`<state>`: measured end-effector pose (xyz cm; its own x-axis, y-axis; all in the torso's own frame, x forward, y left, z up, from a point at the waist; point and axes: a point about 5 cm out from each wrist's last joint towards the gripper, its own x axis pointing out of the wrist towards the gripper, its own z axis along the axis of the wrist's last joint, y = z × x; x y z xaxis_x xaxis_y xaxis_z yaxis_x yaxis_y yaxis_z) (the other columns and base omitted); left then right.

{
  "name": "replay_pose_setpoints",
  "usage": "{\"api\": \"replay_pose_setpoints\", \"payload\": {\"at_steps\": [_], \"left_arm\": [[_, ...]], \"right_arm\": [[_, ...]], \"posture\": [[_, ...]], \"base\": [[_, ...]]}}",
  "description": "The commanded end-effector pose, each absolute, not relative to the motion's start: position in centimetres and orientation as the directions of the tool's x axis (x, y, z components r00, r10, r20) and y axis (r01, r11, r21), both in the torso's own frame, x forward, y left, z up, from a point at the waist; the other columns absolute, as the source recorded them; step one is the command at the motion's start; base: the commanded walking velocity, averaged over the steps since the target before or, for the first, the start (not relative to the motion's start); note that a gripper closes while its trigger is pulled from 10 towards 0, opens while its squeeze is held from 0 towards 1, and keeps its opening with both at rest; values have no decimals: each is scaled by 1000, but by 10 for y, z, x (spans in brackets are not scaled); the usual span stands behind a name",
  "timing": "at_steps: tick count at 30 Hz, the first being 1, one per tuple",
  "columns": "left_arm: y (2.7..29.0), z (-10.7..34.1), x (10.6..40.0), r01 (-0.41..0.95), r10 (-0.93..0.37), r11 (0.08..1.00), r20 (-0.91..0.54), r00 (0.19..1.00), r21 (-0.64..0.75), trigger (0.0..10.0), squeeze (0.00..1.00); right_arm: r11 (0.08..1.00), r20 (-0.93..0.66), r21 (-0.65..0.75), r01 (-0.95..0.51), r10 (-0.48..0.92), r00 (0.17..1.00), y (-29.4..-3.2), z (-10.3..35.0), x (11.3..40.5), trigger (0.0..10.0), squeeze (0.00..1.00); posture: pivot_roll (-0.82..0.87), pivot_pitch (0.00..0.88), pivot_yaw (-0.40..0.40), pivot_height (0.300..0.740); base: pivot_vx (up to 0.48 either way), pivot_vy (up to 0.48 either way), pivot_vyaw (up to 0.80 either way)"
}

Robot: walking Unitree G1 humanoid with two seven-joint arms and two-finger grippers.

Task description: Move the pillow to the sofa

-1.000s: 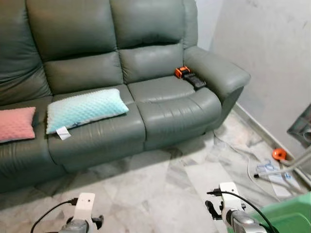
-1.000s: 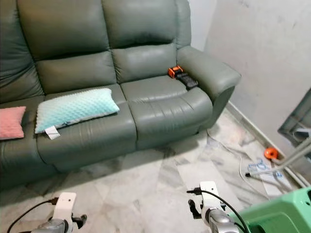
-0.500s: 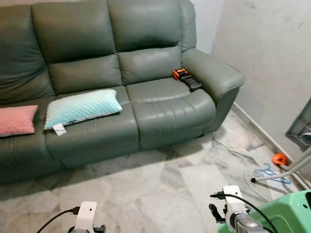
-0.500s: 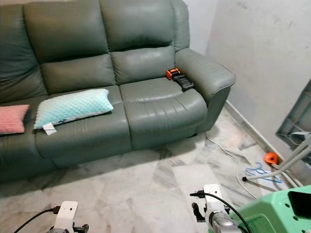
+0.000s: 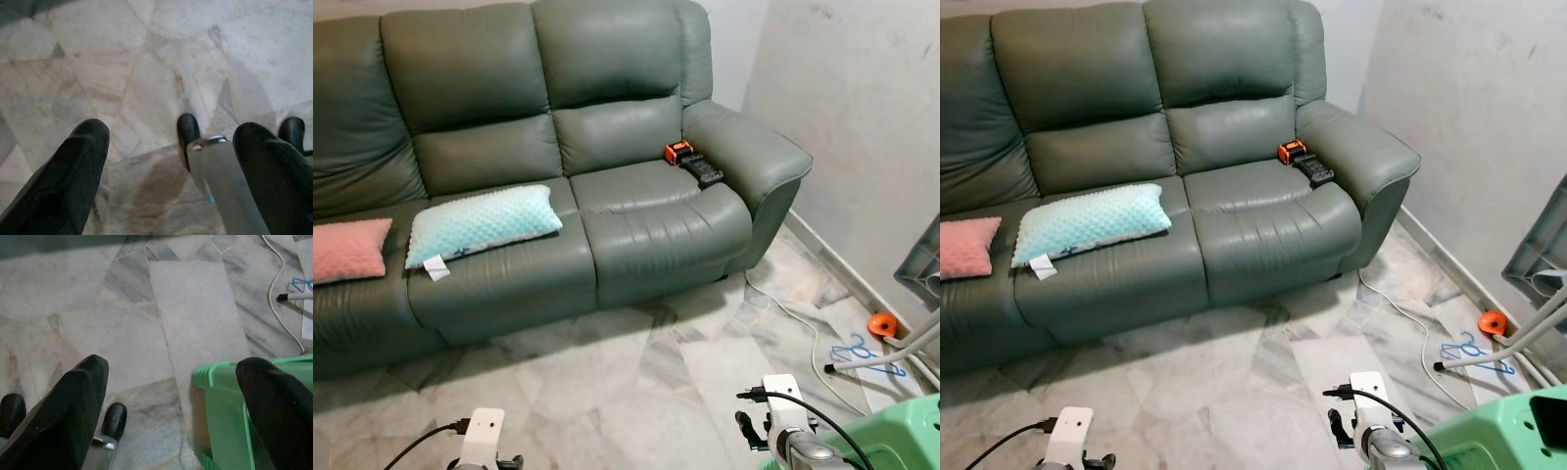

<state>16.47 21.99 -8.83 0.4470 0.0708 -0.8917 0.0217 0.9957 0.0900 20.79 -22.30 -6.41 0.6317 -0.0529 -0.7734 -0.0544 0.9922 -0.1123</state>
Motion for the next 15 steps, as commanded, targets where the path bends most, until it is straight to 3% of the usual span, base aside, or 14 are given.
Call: {"api": "replay_pose_setpoints", "payload": {"at_steps": [1, 15], "left_arm": [[224, -87, 165, 24, 70, 996, -889, 453, 90, 10000, 0], [203, -82, 187, 36, 41, 997, -877, 479, 66, 10000, 0]], "right_arm": [[992, -766, -110, -58, -47, 641, -222, -63, 210, 10000, 0], [992, -766, -110, -55, -49, 641, -223, -63, 210, 10000, 0]], "posture": [[-77, 0, 11, 740], [-83, 0, 14, 740]], "base": [[480, 0, 0], [480, 0, 0]]}}
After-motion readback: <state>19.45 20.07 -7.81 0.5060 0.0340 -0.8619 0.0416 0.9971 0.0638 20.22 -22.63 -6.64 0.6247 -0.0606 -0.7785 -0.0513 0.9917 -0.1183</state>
